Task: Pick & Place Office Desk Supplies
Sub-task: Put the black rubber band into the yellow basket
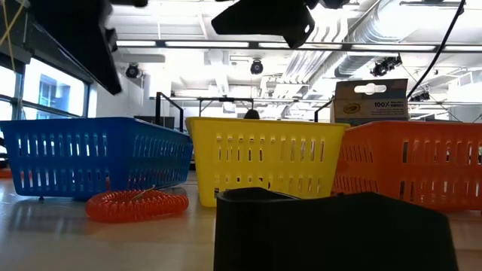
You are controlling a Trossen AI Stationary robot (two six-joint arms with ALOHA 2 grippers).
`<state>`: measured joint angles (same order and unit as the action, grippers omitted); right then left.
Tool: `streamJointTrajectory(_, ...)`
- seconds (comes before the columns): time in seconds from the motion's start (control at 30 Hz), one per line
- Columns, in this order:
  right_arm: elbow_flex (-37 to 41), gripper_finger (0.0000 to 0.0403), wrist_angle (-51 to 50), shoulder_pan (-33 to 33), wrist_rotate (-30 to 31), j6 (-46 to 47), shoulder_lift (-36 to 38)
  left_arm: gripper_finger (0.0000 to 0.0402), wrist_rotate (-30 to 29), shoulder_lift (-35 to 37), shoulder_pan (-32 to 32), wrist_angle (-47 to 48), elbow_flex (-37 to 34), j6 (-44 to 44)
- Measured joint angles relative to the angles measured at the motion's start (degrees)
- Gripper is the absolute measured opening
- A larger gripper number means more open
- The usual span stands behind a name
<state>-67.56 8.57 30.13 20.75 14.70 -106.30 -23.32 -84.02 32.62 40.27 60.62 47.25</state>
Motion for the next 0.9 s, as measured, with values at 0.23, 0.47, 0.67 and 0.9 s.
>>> streamJointTrajectory(0.23,0.01,0.0174,-0.12,-0.02,0.04,0.00,0.00,0.0088,1.97,6.26,0.00,10.12,0.00,-3.94)
streamJointTrajectory(0.47,0.01,0.0174,-0.12,-0.02,0.07,0.00,0.00,0.0088,-2.33,7.30,-0.47,25.49,-0.13,4.91)
streamJointTrajectory(0.67,0.00,0.0174,0.27,-0.02,0.07,0.02,0.00,0.0088,-1.88,6.98,-4.72,28.73,-2.21,17.60)
streamJointTrajectory(0.9,0.01,0.0174,0.38,-0.02,0.05,0.02,0.00,0.0088,2.79,6.93,-14.10,28.45,-5.52,18.17)
